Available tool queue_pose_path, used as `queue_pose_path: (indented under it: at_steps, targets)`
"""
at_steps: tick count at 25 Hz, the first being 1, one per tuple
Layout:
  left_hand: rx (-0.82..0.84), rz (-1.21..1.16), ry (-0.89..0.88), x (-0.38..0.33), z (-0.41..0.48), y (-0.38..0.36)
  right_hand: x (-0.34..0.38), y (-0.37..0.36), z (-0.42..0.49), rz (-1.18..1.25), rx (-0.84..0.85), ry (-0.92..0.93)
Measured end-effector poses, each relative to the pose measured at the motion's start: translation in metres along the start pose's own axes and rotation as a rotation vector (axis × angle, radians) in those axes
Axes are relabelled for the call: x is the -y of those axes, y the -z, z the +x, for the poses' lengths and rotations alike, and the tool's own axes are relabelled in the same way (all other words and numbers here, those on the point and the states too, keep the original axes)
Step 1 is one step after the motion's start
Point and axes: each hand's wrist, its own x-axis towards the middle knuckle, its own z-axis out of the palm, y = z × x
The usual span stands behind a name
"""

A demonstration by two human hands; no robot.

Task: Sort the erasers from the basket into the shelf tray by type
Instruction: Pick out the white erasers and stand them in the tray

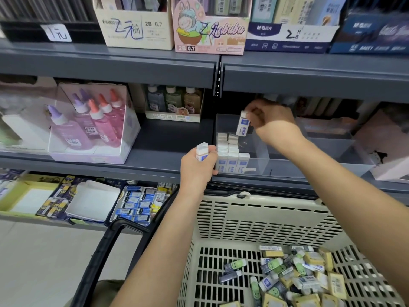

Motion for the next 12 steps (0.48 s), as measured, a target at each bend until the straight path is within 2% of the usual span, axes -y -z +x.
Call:
queue_pose_path:
  at_steps: [4,8,12]
  targets:
    - [-0.001,-0.015,0.002,0.000,0.000,0.000,-0.005,-0.007,-0.005,-0.074,0.021,-0.021]
    - [0.002,-0.011,-0.003,0.001,0.000,0.000,-0.007,-0.016,-0.006,-0.059,0.085,-0.077]
    - [0.000,-0.014,-0.001,0.002,0.002,0.001,-0.008,-0.022,-0.008,-0.052,0.072,-0.096]
